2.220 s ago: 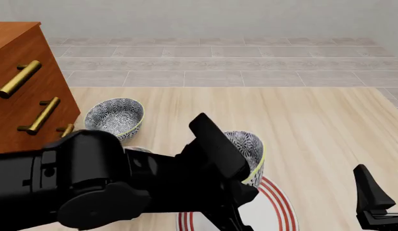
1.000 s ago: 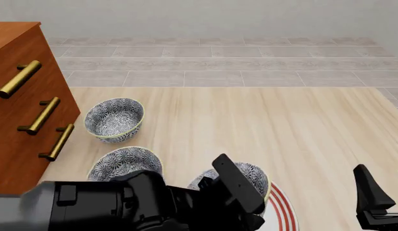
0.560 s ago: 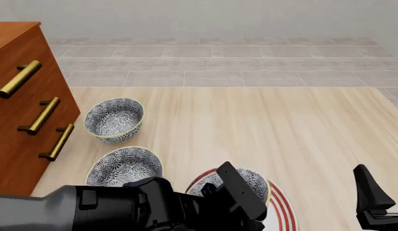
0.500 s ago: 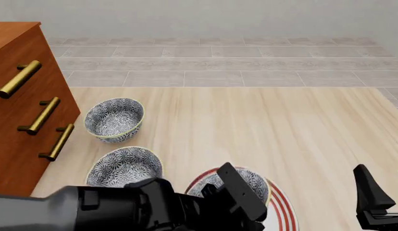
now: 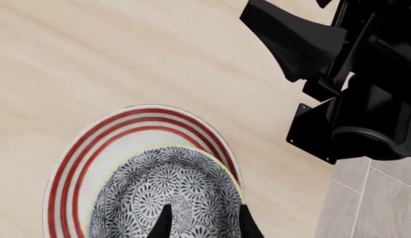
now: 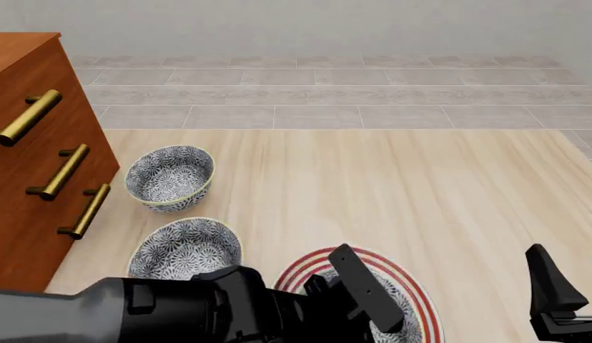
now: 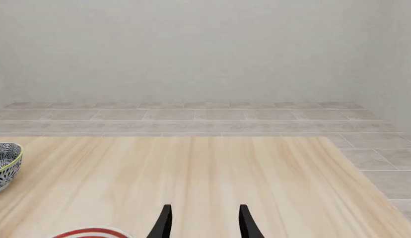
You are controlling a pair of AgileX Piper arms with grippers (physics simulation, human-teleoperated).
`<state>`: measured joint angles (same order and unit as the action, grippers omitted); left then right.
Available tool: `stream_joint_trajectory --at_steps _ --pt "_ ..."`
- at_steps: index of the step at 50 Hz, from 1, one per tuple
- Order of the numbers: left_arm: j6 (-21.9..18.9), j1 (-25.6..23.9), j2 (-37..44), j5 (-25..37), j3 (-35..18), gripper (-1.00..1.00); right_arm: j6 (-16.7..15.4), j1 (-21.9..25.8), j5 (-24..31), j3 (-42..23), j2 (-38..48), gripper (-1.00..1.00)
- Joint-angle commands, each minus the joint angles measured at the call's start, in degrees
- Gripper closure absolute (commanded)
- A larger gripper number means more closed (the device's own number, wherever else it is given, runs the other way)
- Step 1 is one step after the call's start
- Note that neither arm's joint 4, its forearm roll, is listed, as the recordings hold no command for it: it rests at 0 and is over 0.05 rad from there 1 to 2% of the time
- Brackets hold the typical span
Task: Put the bowl at the front on the plate.
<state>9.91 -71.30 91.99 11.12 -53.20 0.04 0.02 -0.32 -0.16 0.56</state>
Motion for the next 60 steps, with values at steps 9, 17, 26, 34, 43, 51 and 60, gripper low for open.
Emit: stream_joint_trajectory --at_steps 9,17,26,34,43,51,60 --pt "0.2 -0.7 -2.3 3.1 -1.7 -1.0 0.0 0.0 0.0 0.0 -0.1 -1.0" --pt "-0.7 0.0 -5.4 5.1 -1.2 -1.0 0.0 0.0 0.0 0.0 -0.1 -1.0" --pt "-2.8 1.5 -11.1 7.6 0.5 -1.0 0.0 0.0 0.0 0.0 -0.1 -1.0" --pt "-3.9 3.0 -16.9 10.2 2.0 -1.0 0.0 0.0 0.0 0.0 -0.1 -1.0" --pt "-5.3 4.8 -23.8 12.8 4.4 -1.0 0.0 0.0 0.0 0.0 -0.1 -1.0" --pt "-6.6 6.6 -30.9 15.5 6.7 -1.0 0.0 0.0 0.0 0.0 -0.1 -1.0" --pt "-7.3 9.3 -39.7 20.0 8.9 -1.0 0.0 0.0 0.0 0.0 -0.1 -1.0"
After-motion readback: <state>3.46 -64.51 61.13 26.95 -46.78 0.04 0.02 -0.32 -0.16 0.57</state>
